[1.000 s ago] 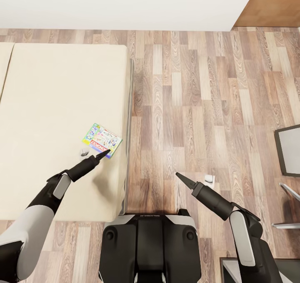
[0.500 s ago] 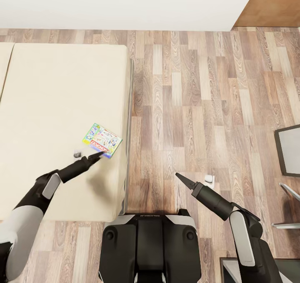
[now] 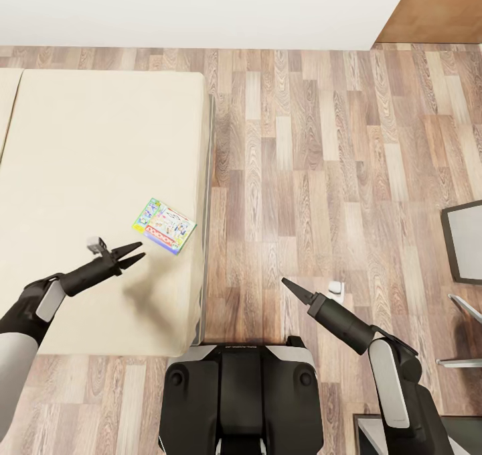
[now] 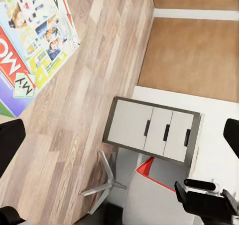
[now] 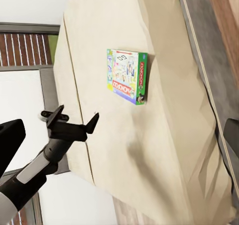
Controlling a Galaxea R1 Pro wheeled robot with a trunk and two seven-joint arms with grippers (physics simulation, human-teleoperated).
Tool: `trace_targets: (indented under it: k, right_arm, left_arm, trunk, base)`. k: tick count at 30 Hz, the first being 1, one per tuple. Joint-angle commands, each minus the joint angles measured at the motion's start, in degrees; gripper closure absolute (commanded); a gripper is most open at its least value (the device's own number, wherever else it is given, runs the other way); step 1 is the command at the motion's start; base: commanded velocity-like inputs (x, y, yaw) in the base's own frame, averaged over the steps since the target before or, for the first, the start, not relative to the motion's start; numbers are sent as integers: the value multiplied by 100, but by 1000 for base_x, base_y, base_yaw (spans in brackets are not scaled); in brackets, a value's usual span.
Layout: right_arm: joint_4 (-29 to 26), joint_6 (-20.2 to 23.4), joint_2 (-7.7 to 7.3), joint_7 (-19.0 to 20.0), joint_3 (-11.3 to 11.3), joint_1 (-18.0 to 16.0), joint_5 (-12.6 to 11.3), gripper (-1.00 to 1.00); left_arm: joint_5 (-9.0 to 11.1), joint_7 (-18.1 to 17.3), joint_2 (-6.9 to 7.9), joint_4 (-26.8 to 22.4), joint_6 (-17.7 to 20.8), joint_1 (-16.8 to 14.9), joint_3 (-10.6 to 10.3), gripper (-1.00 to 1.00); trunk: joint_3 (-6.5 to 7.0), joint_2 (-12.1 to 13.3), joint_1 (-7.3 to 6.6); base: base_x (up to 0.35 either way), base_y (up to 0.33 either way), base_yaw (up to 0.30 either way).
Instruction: Put all the toys in the child's room - the three board games (two on the bed and one on the table), the two jigsaw puzzles on the table, and the tennis ball on the table - inside the toy box on the table in the child's room.
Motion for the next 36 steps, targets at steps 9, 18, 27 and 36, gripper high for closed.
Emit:
trace_targets:
  k: [9, 18, 27, 36]
  right_arm:
    - [5, 26, 10, 0, -12, -3, 8, -100]
    - [7, 19, 12, -15, -14, -4, 14, -100]
    - [6, 15, 7, -19, -14, -5, 13, -100]
    - [6, 15, 4, -27, -14, -3, 21, -100]
  left_arm:
    - [1, 253, 15, -175, 84, -49, 23, -100]
    - [46, 1691, -54, -431, 51, -247, 45, -100]
    - [50, 2593, -188, -497, 81, -812, 35, -100]
    - [54, 3204, -238, -507, 98, -1127, 26, -100]
  trunk:
    - [-5, -9, 3]
    - [-5, -9, 3]
    - [-5, -9, 3]
    - [-5, -9, 3]
  base:
    - [0, 0, 0]
    - [0, 0, 0]
    - [0, 0, 0]
    - [0, 0, 0]
